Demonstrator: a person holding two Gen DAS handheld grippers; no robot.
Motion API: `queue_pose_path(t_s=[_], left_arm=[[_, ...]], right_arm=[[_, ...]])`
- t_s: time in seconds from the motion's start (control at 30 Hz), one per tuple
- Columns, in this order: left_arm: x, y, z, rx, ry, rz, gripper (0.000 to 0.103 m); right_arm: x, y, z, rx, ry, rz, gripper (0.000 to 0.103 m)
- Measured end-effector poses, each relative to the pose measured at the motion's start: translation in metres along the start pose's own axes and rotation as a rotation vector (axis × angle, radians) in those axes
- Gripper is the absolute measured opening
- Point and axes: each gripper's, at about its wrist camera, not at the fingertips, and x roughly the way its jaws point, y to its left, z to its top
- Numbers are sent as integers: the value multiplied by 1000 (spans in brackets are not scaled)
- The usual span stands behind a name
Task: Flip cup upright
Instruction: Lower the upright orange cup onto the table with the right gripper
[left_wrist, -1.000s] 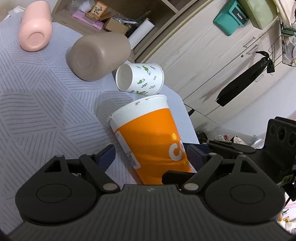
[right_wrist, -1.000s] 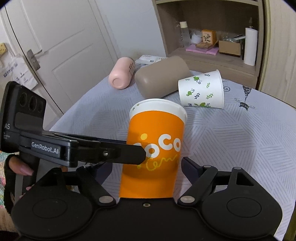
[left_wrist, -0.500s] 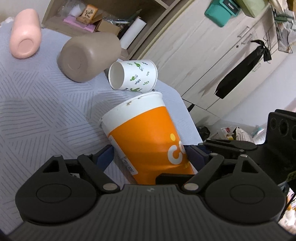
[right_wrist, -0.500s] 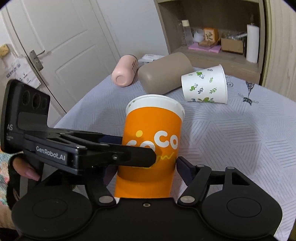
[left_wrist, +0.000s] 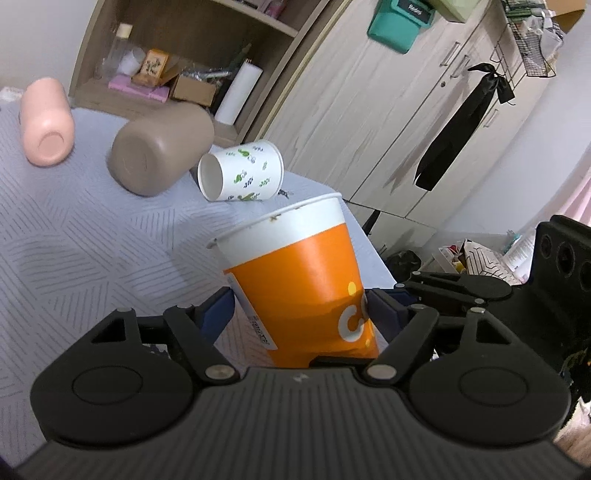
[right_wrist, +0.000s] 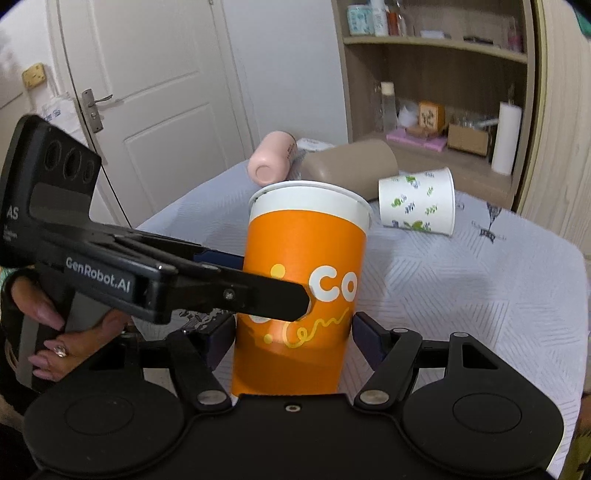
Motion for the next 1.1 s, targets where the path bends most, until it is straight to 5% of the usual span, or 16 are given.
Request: queue_pose_path(t_s=[0.33,0.77,1.1], left_arm=[[-25,-23,-3,156,-127,78,75],[-21,-13,25,187,-203,60,74],[-1,-5,37,240,-213,99,74]], right_arm=[[-4,28,2,-134,-123,-106,75],[29,31,15,-269,-216,-278,75],[47,11,26,-225,-252,-247,75]])
